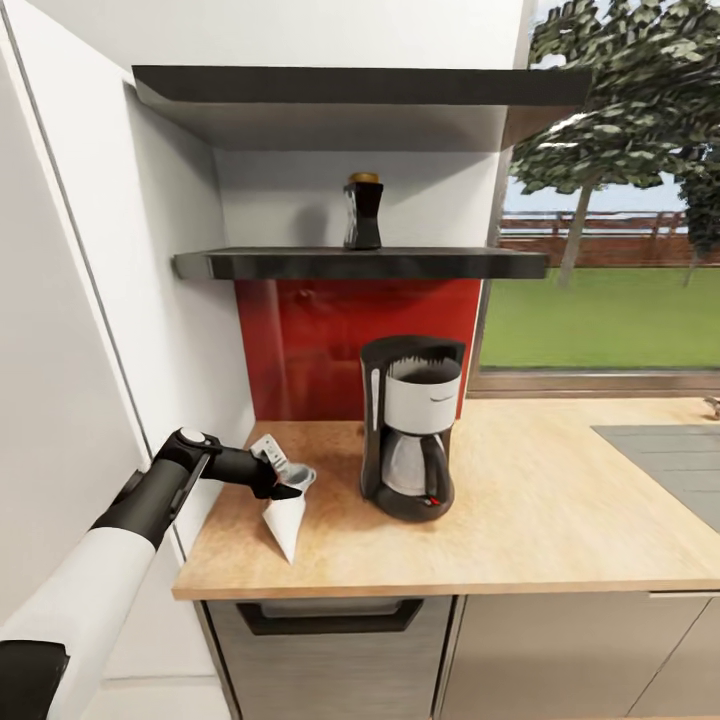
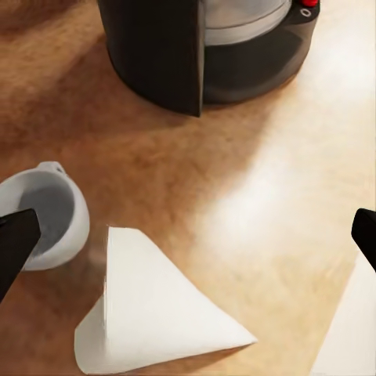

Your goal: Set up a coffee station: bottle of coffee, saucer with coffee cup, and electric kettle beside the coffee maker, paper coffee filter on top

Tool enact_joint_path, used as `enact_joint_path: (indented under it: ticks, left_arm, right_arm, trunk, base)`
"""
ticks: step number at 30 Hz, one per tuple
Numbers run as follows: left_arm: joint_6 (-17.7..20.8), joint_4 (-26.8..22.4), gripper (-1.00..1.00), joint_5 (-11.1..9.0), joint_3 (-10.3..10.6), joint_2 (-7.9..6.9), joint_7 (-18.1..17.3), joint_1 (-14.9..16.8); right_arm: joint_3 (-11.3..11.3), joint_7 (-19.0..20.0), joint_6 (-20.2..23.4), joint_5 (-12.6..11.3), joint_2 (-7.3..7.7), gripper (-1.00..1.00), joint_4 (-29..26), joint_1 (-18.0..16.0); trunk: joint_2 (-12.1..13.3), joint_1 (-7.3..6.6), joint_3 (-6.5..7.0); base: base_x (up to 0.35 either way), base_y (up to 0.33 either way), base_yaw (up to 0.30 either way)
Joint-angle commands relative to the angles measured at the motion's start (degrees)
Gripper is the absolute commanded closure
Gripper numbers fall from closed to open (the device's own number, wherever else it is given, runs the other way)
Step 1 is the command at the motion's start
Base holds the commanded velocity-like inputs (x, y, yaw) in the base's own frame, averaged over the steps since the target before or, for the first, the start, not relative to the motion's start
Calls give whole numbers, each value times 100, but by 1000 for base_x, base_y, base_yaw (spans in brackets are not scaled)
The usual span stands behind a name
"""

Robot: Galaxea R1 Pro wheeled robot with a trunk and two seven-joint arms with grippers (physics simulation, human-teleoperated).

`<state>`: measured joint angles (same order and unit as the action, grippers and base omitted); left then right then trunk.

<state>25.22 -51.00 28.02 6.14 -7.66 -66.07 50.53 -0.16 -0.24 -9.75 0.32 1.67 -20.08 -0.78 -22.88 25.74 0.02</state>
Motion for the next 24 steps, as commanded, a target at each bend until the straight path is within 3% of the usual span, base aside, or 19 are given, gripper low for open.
enact_joint_path:
  ticks: [1, 7, 17, 24]
  left_arm:
    - [55, -7, -100, 11, 10, -4, -20, -2]
    - [54, 0, -100, 11, 13, -7, -14, -31]
    - [54, 4, -100, 11, 139, -29, -20, -58]
    - [52, 86, -100, 3, 221, -136, -28, -68]
  right_arm:
    - [-1, -2, -20, 3, 0, -100, 4, -1]
    - [-1, -2, -18, 3, 0, -100, 4, -1]
    - [2, -2, -27, 18, 21, -100, 117, -1]
    - [11, -8, -20, 22, 221, -100, 605, -1]
  trunk:
    - [-4, 4, -2]
    - [-4, 4, -2]
    - [-4, 4, -2]
    - [-4, 4, -2]
  base:
    - [208, 42, 0]
    - [177, 49, 0]
    - [21, 4, 0]
    - [0, 0, 0]
